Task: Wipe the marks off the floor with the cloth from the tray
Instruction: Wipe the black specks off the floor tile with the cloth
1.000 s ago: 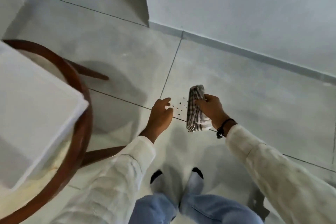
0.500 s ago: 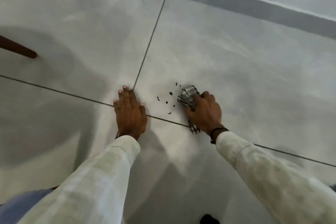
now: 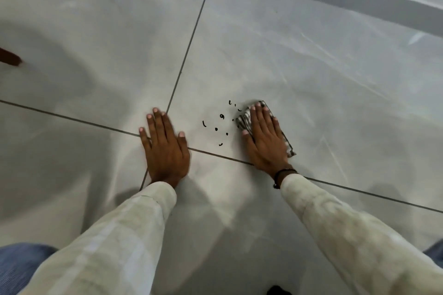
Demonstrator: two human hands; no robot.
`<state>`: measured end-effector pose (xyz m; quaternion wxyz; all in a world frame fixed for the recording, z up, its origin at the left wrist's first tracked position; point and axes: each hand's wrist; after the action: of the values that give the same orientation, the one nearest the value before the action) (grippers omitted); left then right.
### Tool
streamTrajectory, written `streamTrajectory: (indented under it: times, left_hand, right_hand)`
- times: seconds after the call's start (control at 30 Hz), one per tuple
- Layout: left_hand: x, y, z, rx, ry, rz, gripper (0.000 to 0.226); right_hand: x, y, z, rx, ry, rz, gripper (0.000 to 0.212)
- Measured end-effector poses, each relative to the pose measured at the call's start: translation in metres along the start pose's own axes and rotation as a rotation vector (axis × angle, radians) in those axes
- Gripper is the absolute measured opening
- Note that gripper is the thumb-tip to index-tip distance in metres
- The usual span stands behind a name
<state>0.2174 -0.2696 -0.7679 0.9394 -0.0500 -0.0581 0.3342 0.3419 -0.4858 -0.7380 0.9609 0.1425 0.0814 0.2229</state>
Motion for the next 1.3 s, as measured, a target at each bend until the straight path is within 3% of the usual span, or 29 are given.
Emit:
streamTrajectory:
  times: [0.07,0.2,0.3,0.4,0.57,0.67,0.77,0.87,0.97,1.07,1.17,1.3]
  left_hand:
    - [0.0,0.001,0.0,-0.008,-0.009,0.001,0.069]
    - [0.001,0.004,-0.001,-0.032,-0.01,-0.006,0.07]
    - [0.001,0.015,-0.001,-0.048,0.0,-0.049,0.072]
    - [0.004,0.021,-0.002,-0.069,0.009,-0.077,0.074]
    - [0.004,0.023,0.002,-0.069,0.007,-0.103,0.071]
    - [0.004,0.028,0.003,-0.067,0.004,-0.127,0.07]
    - [0.004,0.028,0.002,-0.056,-0.013,-0.134,0.069]
    - [0.004,0.027,0.002,-0.046,-0.013,-0.145,0.067]
    - [0.005,0.028,0.002,-0.042,-0.013,-0.149,0.067]
    - [0.004,0.027,0.001,-0.039,-0.012,-0.142,0.067]
    - [0.005,0.026,0.001,-0.032,-0.01,-0.141,0.067]
    - [0.005,0.027,0.002,-0.037,-0.005,-0.155,0.068]
  right_hand:
    - [-0.007,0.013,-0.004,-0.022,0.006,0.05,0.066]
    - [-0.046,-0.016,0.005,-0.078,0.088,0.331,0.065]
    - [-0.025,-0.025,0.01,-0.096,0.063,0.221,0.065]
    - [-0.01,0.011,-0.002,-0.063,0.033,0.109,0.064]
    - [-0.049,0.001,0.002,-0.096,0.152,0.452,0.063]
    - [-0.031,-0.022,0.013,-0.115,0.161,0.37,0.064]
    - [-0.015,0.011,0.003,-0.096,0.077,0.192,0.064]
    - [-0.039,0.035,-0.011,-0.103,0.11,0.409,0.064]
    - [-0.05,0.003,0.003,-0.099,0.188,0.537,0.063]
    - [-0.027,-0.017,0.014,-0.099,0.164,0.321,0.063]
    - [-0.006,0.019,0.003,-0.06,0.066,0.162,0.064]
    - [-0.03,0.035,-0.01,-0.114,0.131,0.48,0.063]
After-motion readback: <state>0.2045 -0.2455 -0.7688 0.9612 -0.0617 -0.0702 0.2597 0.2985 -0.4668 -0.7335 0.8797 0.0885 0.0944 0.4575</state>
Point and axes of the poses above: each hand's wrist, its own x-axis towards the middle knuckle, its own z-axis out of the back of the hand, y = z × x, and after that the axes turned 8 degrees about -y, right-handed
